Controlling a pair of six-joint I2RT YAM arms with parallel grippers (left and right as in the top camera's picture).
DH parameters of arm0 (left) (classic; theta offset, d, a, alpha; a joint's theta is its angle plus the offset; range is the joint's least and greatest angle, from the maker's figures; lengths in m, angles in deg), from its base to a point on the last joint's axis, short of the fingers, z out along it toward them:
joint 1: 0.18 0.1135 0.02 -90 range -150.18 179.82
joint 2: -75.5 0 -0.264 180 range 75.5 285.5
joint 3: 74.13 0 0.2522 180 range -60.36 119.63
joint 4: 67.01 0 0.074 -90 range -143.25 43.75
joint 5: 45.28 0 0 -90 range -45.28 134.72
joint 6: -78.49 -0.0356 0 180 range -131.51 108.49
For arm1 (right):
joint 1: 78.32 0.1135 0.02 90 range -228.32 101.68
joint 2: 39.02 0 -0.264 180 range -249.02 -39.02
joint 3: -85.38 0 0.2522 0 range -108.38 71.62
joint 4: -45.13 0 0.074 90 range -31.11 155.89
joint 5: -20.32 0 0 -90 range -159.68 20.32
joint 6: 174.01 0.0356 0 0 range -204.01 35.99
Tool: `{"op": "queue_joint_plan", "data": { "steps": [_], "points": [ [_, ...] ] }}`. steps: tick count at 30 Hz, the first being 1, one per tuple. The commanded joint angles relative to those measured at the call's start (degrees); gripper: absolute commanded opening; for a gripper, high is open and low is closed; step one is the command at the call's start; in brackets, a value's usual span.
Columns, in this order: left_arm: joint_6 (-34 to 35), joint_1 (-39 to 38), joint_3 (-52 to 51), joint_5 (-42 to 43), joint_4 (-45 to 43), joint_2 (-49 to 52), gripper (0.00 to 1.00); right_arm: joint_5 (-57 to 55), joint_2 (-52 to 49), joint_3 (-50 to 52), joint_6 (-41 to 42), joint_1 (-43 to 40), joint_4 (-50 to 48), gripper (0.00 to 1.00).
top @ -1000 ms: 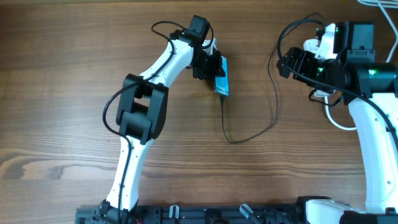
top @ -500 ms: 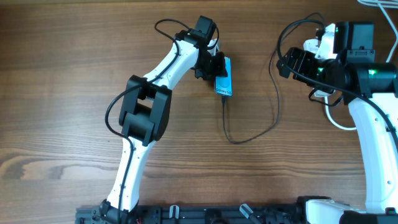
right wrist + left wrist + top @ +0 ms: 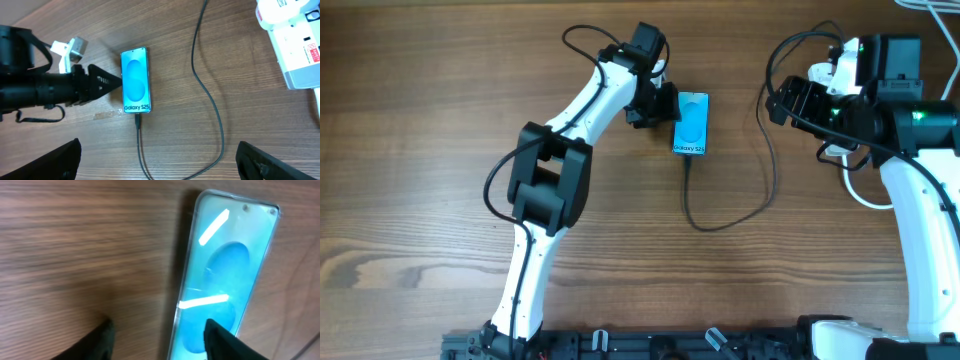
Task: Plug charger to phone and switch on socket
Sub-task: 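Open the left gripper and lift it away from the phone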
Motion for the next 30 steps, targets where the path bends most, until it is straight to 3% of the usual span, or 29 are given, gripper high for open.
{"op": "queue_joint_plan", "data": {
  "steps": [1,2,3,4,7,12,19,26,30],
  "points": [
    [-2.1,3.6,-1.1,-3.5,0.5,-7.8,0.65,-2.1,-2.0,0.4,-0.6,-0.2,-1.5,0.99],
    [-2.1,4.5,-1.1,-3.5,0.5,-10.6,0.68,-2.8,-2.5,0.4,-0.2,-0.2,-2.2,0.99],
    [-2.0,5.7,-1.1,-3.5,0.7,-13.8,0.8,-4.8,-3.0,0.4,0.9,-0.2,-3.1,0.99],
    [-2.0,6.8,-1.1,-3.5,1.2,-17.2,1.0,-7.8,-3.5,0.4,1.8,-0.2,-4.3,0.99],
    [-2.0,10.9,-1.1,-3.9,3.9,-26.4,1.0,-15.9,-3.8,0.4,2.0,-0.2,-6.6,0.99],
    [-2.0,18.3,-1.1,-13.0,11.9,-35.8,1.0,-28.8,-3.8,0.4,2.1,-0.2,-8.6,0.99],
    [-2.0,24.2,-1.1,-14.5,19.9,-36.3,1.0,-28.5,-8.0,0.4,2.1,-7.0,-13.6,0.99],
    [-2.0,24.2,-1.1,-14.5,20.2,-36.3,1.0,-28.0,-9.0,0.4,1.8,-15.9,-13.5,1.0],
    [-2.0,24.2,-1.1,-14.5,20.2,-36.3,1.0,-34.7,-10.9,0.4,1.8,-17.2,-17.9,0.99]
  ]
}}
